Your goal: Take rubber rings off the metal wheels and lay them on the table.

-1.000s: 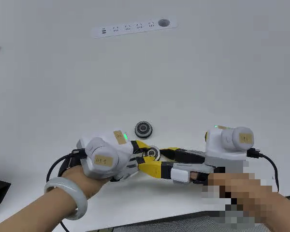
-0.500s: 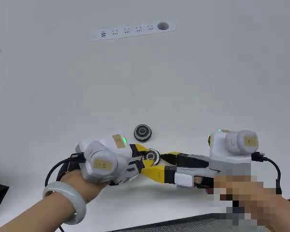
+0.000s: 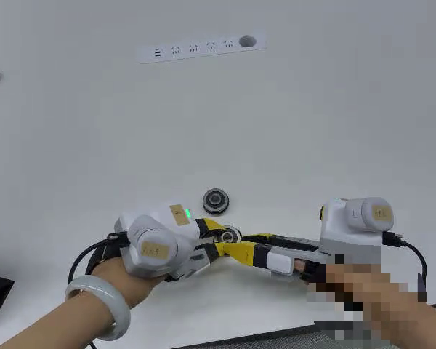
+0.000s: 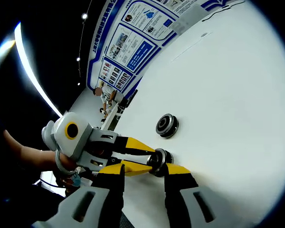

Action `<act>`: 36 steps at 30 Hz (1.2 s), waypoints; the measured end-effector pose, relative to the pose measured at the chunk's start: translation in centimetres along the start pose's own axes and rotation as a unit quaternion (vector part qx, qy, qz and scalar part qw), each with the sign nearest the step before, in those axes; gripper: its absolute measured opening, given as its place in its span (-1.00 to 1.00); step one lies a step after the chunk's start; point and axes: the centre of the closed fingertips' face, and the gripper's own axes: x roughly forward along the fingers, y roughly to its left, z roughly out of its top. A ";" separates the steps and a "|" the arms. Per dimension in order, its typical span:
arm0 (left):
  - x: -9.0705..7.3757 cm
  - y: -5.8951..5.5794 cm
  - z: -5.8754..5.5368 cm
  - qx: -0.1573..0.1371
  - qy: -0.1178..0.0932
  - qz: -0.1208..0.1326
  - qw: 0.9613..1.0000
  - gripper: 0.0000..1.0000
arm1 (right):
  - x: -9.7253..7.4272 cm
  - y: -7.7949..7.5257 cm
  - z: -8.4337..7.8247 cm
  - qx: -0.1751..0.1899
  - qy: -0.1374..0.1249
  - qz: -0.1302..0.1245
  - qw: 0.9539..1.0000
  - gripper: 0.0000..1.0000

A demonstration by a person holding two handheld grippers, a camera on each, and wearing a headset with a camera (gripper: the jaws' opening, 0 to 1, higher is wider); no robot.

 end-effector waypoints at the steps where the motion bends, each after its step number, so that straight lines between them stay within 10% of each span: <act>1: 0.0 0.0 0.0 0.000 0.000 0.000 1.000 -0.76 | 0.0 -0.1 0.0 0.001 0.000 -0.002 1.000 -0.34; 22: 0.0 0.0 0.0 0.000 -0.001 -0.001 1.000 -0.76 | 0.0 -2.6 0.0 0.019 0.002 -0.056 0.998 -0.91; 36: -0.1 0.0 -0.1 0.002 0.001 -0.002 1.000 -0.76 | 0.2 -2.1 0.2 -0.013 -0.005 -0.060 0.998 -0.96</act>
